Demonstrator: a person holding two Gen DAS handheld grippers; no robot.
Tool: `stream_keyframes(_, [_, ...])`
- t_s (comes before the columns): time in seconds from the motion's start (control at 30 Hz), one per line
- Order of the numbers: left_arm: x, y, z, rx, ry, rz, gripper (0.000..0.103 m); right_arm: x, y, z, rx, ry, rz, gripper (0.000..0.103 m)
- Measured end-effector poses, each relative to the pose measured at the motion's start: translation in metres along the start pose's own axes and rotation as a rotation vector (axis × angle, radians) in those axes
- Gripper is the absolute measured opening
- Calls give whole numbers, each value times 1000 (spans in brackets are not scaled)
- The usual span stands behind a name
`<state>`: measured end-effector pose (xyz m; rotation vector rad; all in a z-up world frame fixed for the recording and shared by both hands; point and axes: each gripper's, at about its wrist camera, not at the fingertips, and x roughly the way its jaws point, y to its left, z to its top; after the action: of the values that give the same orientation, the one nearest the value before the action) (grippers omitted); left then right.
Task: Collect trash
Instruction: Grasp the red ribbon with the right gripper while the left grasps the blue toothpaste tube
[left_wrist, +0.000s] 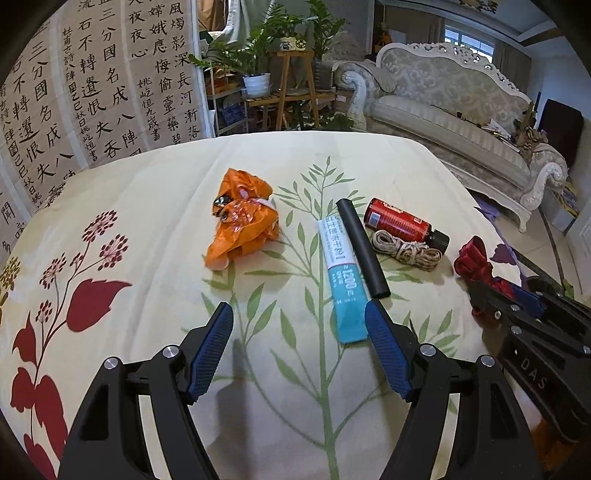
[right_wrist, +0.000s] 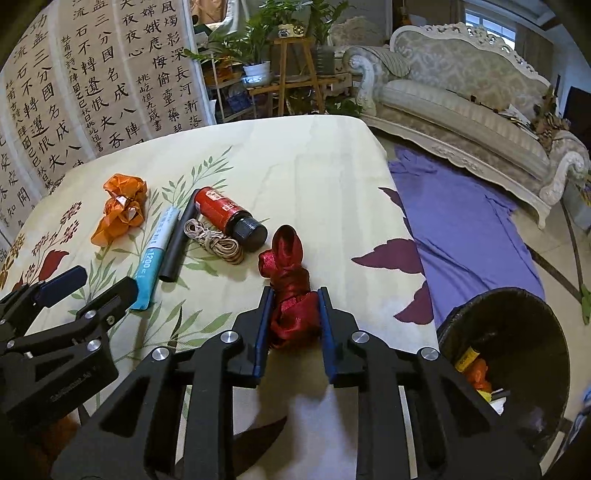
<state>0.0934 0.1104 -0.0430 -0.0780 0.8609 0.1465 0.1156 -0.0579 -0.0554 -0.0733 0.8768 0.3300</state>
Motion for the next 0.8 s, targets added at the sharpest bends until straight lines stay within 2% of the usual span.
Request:
stream_keyframes(0.33, [16, 1, 7, -4, 49, -10, 71, 3, 2, 2, 5, 0, 6, 24])
stream_keyframes(0.4, [14, 0, 6, 4, 44, -12, 66, 3, 2, 2, 5, 1, 5, 24])
stream_keyframes(0.6, [8, -9, 2, 50, 24, -29, 41, 3, 2, 2, 4, 1, 4, 24])
stream_keyframes(0.67, [8, -10, 2, 58, 21, -37, 24, 3, 1, 2, 3, 1, 3, 24])
stream_keyframes(0.73, [8, -11, 2, 69, 18, -39, 19, 4, 3, 2, 1, 1, 1, 24])
stream_keyframes(0.8, [7, -12, 2, 69, 18, -41, 19, 5, 3, 3, -1, 0, -2, 24])
